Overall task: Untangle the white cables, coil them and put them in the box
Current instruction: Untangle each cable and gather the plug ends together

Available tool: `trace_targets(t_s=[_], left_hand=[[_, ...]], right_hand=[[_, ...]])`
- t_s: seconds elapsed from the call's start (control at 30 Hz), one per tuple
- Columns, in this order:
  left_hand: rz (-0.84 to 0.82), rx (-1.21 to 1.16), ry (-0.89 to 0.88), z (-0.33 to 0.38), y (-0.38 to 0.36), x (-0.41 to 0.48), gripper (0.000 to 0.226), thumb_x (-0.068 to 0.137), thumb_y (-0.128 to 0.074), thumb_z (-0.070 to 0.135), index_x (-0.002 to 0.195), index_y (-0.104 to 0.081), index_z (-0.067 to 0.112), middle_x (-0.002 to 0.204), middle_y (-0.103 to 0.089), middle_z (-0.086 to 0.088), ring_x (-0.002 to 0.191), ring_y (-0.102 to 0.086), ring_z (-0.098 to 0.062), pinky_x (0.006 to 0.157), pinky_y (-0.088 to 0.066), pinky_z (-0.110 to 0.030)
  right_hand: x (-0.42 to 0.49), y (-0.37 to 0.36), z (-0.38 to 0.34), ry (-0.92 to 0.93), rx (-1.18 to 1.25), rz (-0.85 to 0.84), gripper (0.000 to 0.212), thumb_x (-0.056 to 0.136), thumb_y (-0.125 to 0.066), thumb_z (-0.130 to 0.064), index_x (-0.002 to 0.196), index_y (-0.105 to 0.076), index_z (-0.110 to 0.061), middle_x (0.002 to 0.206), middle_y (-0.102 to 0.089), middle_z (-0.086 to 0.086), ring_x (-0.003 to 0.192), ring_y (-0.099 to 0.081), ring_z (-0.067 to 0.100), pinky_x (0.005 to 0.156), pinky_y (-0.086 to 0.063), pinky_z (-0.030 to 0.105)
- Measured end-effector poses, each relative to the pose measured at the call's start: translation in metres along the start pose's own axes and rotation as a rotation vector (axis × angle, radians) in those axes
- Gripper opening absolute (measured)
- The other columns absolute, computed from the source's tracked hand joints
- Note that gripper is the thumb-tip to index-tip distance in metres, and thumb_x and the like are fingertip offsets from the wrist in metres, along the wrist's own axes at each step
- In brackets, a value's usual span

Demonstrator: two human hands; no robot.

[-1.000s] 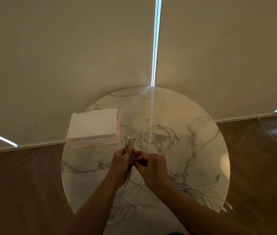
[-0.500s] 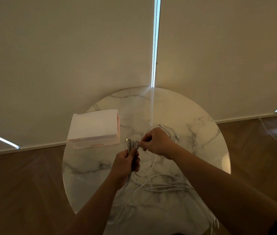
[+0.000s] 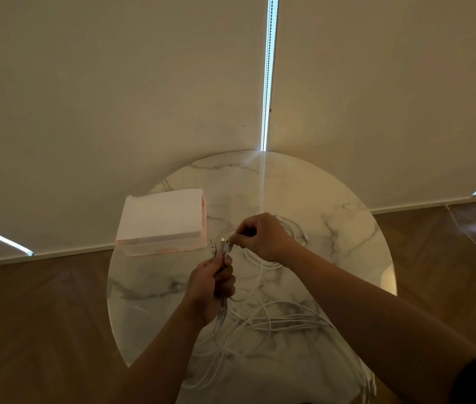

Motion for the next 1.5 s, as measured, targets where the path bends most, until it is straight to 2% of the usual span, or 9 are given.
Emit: trace_targets(t_s=[0.23, 0.6, 0.8, 0.93, 1.0, 1.13, 1.2, 1.37, 1.5], left_hand=[[0.086, -0.163, -0.090, 0.026, 0.021, 0.011, 0.037, 0.106, -0.029, 0.027, 0.075, -0.046, 0.015, 0.049, -0.025, 0.008, 0.036, -0.020, -0.005, 0.037, -0.020, -0.020], [0.168, -0.060, -0.162, 0.047, 0.044, 0.014, 0.036, 0.106, -0.031, 0.028, 0.076, -0.047, 0.016, 0.048, -0.025, 0.009, 0.036, -0.019, -0.004, 0.039, -0.017, -0.019], [0.220, 0.132, -0.097, 0.061, 0.054, 0.008, 0.035, 0.106, -0.034, 0.027, 0.076, -0.049, 0.016, 0.047, -0.027, 0.009, 0.035, -0.019, -0.004, 0.036, -0.016, -0.017], [0.234, 0.116, -0.066, 0.070, 0.064, 0.007, 0.035, 0.106, -0.034, 0.028, 0.076, -0.047, 0.016, 0.047, -0.026, 0.009, 0.033, -0.019, -0.003, 0.035, -0.015, -0.015], [0.223, 0.142, -0.043, 0.067, 0.062, 0.006, 0.034, 0.106, -0.034, 0.028, 0.077, -0.048, 0.016, 0.047, -0.027, 0.009, 0.034, -0.019, -0.003, 0.034, -0.016, -0.015], [0.178, 0.232, 0.014, 0.052, 0.052, 0.002, 0.034, 0.106, -0.035, 0.029, 0.077, -0.048, 0.016, 0.049, -0.026, 0.009, 0.036, -0.019, -0.004, 0.036, -0.019, -0.016], [0.175, 0.247, 0.035, 0.048, 0.053, 0.001, 0.035, 0.106, -0.035, 0.029, 0.077, -0.048, 0.016, 0.049, -0.026, 0.009, 0.036, -0.019, -0.004, 0.036, -0.018, -0.015], [0.183, 0.260, 0.053, 0.044, 0.051, 0.001, 0.034, 0.106, -0.035, 0.029, 0.077, -0.048, 0.015, 0.048, -0.026, 0.008, 0.036, -0.019, -0.004, 0.038, -0.017, -0.016], [0.186, 0.348, 0.048, 0.038, 0.047, -0.001, 0.034, 0.106, -0.037, 0.029, 0.077, -0.049, 0.015, 0.049, -0.027, 0.008, 0.037, -0.019, -0.005, 0.041, -0.016, -0.018]], right_hand=[[-0.055, -0.070, 0.068, -0.004, -0.307, -0.550, 0.054, 0.076, -0.059, -0.010, 0.127, -0.059, -0.031, 0.136, -0.055, -0.002, 0.122, -0.051, 0.014, 0.106, -0.041, 0.033], [-0.052, -0.036, 0.086, 0.180, -0.181, 0.052, 0.011, 0.091, -0.055, -0.016, 0.094, -0.065, -0.018, 0.079, -0.069, 0.002, 0.070, -0.063, 0.018, 0.066, -0.052, 0.034], [-0.064, -0.010, 0.112, 0.220, -0.673, 0.227, 0.015, 0.069, -0.077, -0.017, 0.074, -0.064, -0.022, 0.082, -0.064, -0.003, 0.082, -0.064, 0.022, 0.068, -0.046, 0.032], [-0.070, -0.012, 0.165, -0.040, -0.679, 0.094, 0.017, 0.082, -0.069, -0.022, 0.098, -0.067, -0.026, 0.117, -0.061, 0.001, 0.112, -0.059, 0.025, 0.083, -0.050, 0.039], [-0.068, -0.017, 0.180, -0.244, -0.479, 0.064, 0.014, 0.088, -0.061, -0.020, 0.100, -0.066, -0.024, 0.110, -0.063, 0.003, 0.102, -0.062, 0.024, 0.083, -0.050, 0.034], [-0.062, -0.013, 0.173, -0.656, 1.100, 0.393, 0.019, 0.088, -0.046, 0.007, 0.079, -0.062, -0.001, 0.075, -0.064, 0.016, 0.067, -0.064, 0.025, 0.064, -0.057, 0.035], [-0.053, 0.004, 0.160, -0.645, 1.490, 0.520, 0.017, 0.092, -0.045, 0.003, 0.076, -0.053, 0.000, 0.067, -0.056, 0.013, 0.052, -0.059, 0.020, 0.050, -0.054, 0.028], [-0.051, 0.008, 0.162, -0.746, 1.121, 0.312, 0.018, 0.101, -0.049, -0.014, 0.090, -0.058, -0.003, 0.064, -0.049, 0.005, 0.037, -0.031, 0.008, 0.033, -0.027, 0.021], [-0.040, 0.023, 0.107, -0.358, 1.203, 0.158, 0.021, 0.099, -0.047, -0.009, 0.102, -0.067, -0.003, 0.076, -0.062, 0.005, 0.058, -0.048, 0.014, 0.049, -0.041, 0.022]])
Point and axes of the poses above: each hand's wrist, its own x-axis towards the middle knuckle, its own y-axis out of the back of the hand, z = x × y, the point moved 8 cm from there along x, towards the middle knuckle
